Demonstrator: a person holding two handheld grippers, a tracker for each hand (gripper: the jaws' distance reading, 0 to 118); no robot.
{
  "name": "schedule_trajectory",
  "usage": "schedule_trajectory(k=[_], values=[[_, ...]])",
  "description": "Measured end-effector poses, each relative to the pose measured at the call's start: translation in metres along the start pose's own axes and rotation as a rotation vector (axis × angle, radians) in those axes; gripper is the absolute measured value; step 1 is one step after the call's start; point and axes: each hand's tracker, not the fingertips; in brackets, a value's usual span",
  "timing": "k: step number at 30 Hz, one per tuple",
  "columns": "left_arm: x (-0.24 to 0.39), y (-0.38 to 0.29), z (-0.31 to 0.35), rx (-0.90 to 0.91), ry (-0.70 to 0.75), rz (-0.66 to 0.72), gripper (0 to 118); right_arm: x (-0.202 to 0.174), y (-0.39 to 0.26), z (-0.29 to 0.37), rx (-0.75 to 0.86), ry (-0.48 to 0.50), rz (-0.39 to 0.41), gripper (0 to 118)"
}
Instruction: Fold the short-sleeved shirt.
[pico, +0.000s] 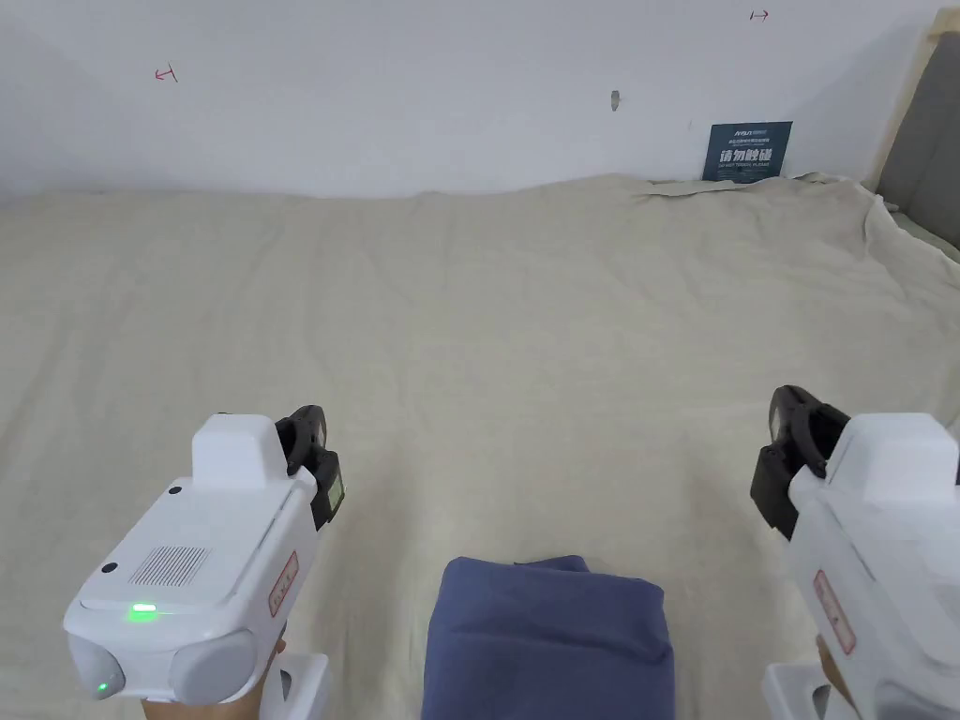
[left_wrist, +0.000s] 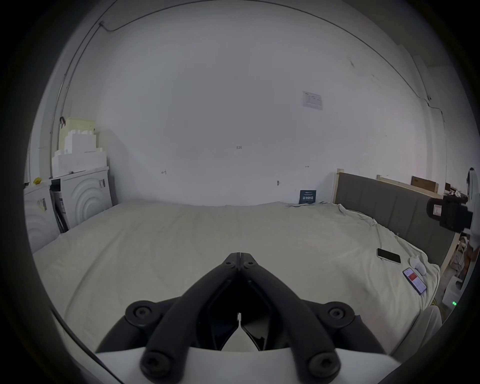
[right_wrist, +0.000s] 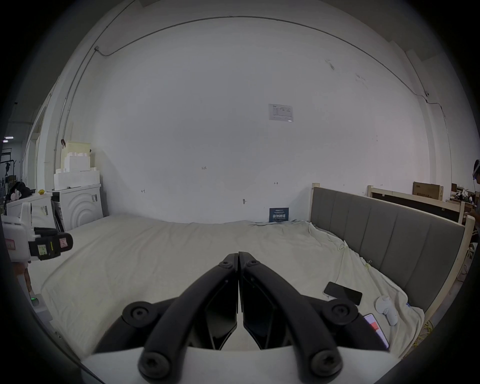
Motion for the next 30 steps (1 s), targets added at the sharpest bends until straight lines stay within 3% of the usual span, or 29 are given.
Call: schedule_trajectory(k=[11,15,22,30], values=[[-0.009,-0.009,0.006,-0.029,0.005,0.033,0,-0.043,-0.097,-0.030,-0.218,0.056,-0.030,0],[-0.010,-0.013,0.007,-0.036,0.010,0.037,0,-0.055,-0.127,-0.038,-0.300,0.060,0.011,0],[-0.015,-0.020,0.007,-0.060,0.012,0.058,0,-0.066,-0.176,-0.048,-0.466,0.080,-0.009,0],[-0.018,-0.033,0.003,-0.133,-0.013,0.081,0,-0.074,-0.213,-0.051,-0.540,0.060,-0.008,0]])
